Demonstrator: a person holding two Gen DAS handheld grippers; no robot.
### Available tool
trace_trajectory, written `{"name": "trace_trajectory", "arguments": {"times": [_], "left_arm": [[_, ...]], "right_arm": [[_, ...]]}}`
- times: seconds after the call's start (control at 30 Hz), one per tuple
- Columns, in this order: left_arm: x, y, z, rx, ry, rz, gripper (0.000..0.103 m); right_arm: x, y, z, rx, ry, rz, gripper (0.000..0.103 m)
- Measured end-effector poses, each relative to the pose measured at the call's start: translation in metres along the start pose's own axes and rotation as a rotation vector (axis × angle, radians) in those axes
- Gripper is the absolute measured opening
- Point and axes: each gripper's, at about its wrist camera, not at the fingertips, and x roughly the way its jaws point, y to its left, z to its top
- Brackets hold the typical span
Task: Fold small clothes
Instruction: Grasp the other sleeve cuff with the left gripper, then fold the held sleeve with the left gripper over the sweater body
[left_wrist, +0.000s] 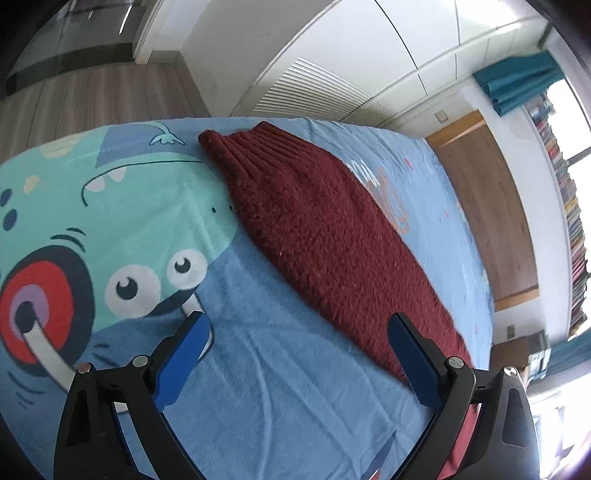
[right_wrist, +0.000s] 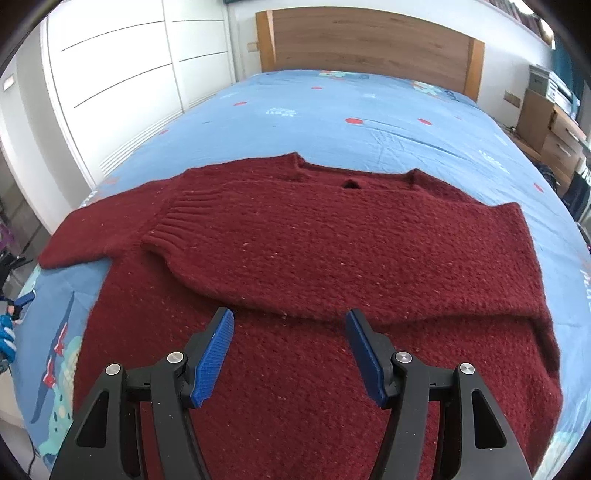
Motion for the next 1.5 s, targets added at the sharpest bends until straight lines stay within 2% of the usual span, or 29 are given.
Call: {"name": "trace_trajectory", "arguments": {"times": [0.13,0.37,0.5,0.73,0.9,1.17,1.27,1.33,1.5], "left_arm": [[0.003,0.007,0.013,-0.052,-0.012,-0.057,0.086],[0.010,0.019,0.032,-0.142,-0.024,-0.144,0.079],[0.017,0.019,0.040,-0.156,-0.017,-0.178,0.068],[0.026,0.026,0.049,-0.236,-0.045,-0.236,0.059],[0.034,0.028,0.059,-0.305,-0.059,-0.286,0.057],[0.044,0.028,0.071,-0.360,-0.050,-0.298,0.041],[0.044,0.033,0.069,-0.383,-0.049,-0.305,0.029],[0.044,0.035,0.071,-0.391,-0.052,-0.297,0.016],[0.039,0.017,0.075,-0.352,-0.057,-0.288,0.011]], "right_arm": [[-0.003,-0.004,-0.004,0.010,0.001,-0.005,0.066],[-0.010,-0.009,-0.008,0.021,-0.002,-0.007,0.066],[-0.014,-0.012,-0.008,0.022,-0.007,-0.011,0.066],[-0.017,-0.016,-0.012,0.032,-0.006,-0.011,0.066],[-0.019,-0.019,-0.016,0.056,-0.002,0.002,0.066],[-0.031,-0.017,-0.016,0.052,-0.021,0.011,0.066],[-0.037,-0.022,-0.017,0.061,-0.025,0.007,0.066],[-0.041,-0.025,-0.017,0.064,-0.030,0.002,0.066],[-0.050,-0.034,-0.020,0.076,-0.039,-0.006,0.066]]}}
